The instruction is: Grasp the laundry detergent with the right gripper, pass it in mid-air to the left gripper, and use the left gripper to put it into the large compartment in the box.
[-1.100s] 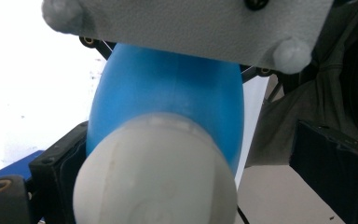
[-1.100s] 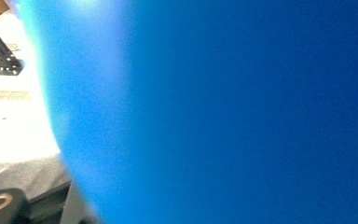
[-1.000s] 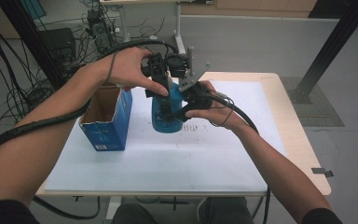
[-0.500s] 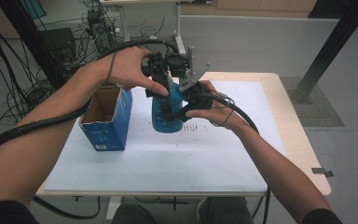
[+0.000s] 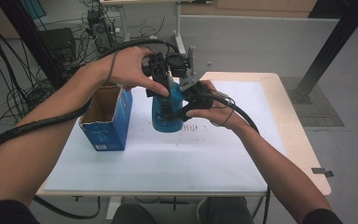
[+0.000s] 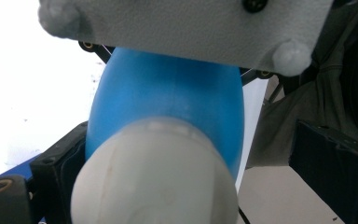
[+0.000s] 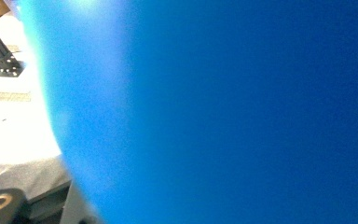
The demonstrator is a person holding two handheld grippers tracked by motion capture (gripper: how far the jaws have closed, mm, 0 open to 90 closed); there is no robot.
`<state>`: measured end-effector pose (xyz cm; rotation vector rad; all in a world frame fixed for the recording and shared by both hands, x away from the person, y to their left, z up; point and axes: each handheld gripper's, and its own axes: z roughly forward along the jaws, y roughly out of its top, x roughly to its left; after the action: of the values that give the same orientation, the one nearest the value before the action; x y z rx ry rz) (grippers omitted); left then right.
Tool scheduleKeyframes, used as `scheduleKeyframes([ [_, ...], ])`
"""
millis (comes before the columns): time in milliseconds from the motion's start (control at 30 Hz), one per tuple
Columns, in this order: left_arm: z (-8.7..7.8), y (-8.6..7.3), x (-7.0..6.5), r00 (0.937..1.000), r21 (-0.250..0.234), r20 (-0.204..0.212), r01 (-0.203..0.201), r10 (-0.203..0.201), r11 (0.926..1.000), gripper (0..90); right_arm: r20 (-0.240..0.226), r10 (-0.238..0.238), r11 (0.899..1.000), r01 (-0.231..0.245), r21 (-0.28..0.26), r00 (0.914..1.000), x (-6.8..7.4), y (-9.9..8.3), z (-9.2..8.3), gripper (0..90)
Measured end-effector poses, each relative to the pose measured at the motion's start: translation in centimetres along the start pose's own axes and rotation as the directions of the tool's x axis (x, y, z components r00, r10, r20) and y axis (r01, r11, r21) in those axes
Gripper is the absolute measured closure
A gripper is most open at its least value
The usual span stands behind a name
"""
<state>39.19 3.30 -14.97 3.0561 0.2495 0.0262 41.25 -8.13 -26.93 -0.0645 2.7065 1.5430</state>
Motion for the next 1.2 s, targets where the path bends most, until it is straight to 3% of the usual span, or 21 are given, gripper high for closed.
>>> scheduleKeyframes([
  [333, -0.14, -0.04, 0.06, 1.0000, -0.011, -0.005, -0.004, 0.004, 0.9999, 10.4, 0.002, -0.003, 1.000, 0.003, 0.002, 1.0000, 0.03, 0.01, -0.16, 43.8],
  [733, -0.43, -0.36, 0.29, 0.9997, -0.027, -0.024, 0.005, -0.006, 0.9996, 22.4, 0.003, -0.014, 1.000, 0.014, 0.003, 0.9999, 0.19, 0.13, 0.02, 43.8],
  [1200, -0.37, -0.17, 0.32, 0.9997, -0.003, -0.022, -0.012, 0.012, 0.9999, 35.2, 0.003, -0.039, 0.999, 0.039, 0.007, 0.9993, 0.62, 0.49, -0.04, 43.8],
])
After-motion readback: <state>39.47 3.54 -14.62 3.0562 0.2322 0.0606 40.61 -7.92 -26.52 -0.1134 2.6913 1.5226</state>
